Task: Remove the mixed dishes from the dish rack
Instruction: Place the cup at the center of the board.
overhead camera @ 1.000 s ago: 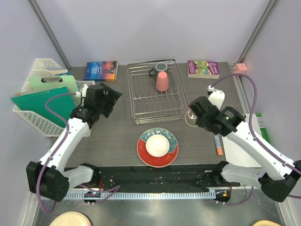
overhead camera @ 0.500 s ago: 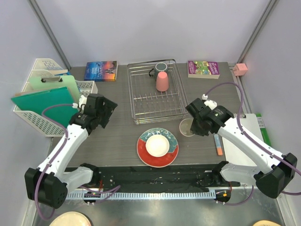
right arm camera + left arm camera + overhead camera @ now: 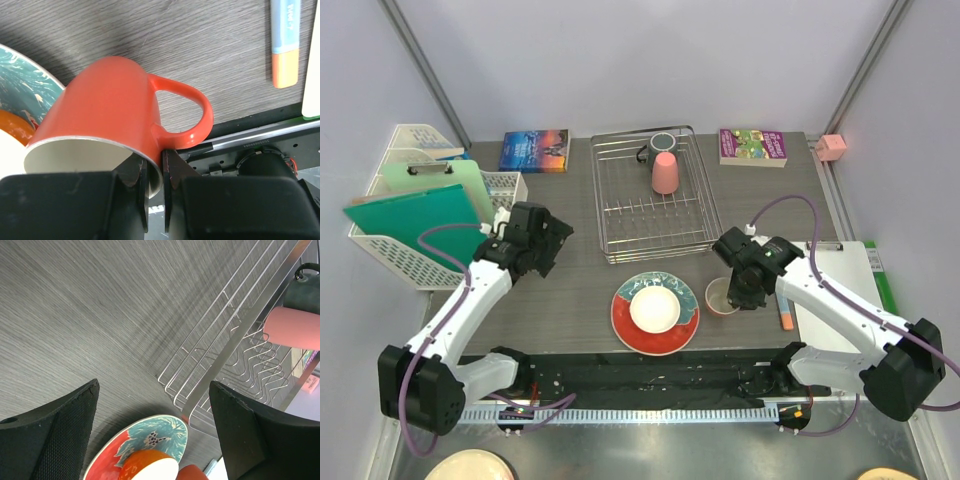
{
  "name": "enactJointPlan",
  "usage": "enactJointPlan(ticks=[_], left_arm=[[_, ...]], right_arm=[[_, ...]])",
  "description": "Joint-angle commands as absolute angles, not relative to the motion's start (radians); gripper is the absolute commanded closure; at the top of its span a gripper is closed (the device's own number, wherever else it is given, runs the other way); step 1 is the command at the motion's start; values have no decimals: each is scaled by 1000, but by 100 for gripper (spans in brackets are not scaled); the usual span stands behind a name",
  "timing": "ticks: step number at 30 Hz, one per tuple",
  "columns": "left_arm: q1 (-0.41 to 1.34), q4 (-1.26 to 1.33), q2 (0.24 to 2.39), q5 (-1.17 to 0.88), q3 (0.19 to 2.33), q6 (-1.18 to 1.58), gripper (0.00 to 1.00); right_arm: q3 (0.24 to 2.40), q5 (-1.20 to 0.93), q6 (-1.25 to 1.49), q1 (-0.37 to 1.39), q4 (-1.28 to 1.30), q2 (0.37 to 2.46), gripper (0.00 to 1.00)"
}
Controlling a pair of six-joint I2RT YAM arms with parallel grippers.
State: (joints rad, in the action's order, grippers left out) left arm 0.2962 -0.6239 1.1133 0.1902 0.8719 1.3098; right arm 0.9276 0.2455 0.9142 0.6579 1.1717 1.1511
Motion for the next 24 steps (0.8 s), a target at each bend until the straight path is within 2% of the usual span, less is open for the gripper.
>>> enactJointPlan(ticks=[1,12,16,24], left_arm=[[305,-621,1121,184,865,1318,11],[308,-580,1117,163,844,1305,11],[311,-565,1120,163,842,1302,11],[311,-555,1135,158,847,1298,10]], right_arm=[[930,196,896,652,1120,1157,99],[904,141,858,652,1085,1203,98],[894,137,851,647,1077,1197,91],[911,173,842,647,1092,1164,71]])
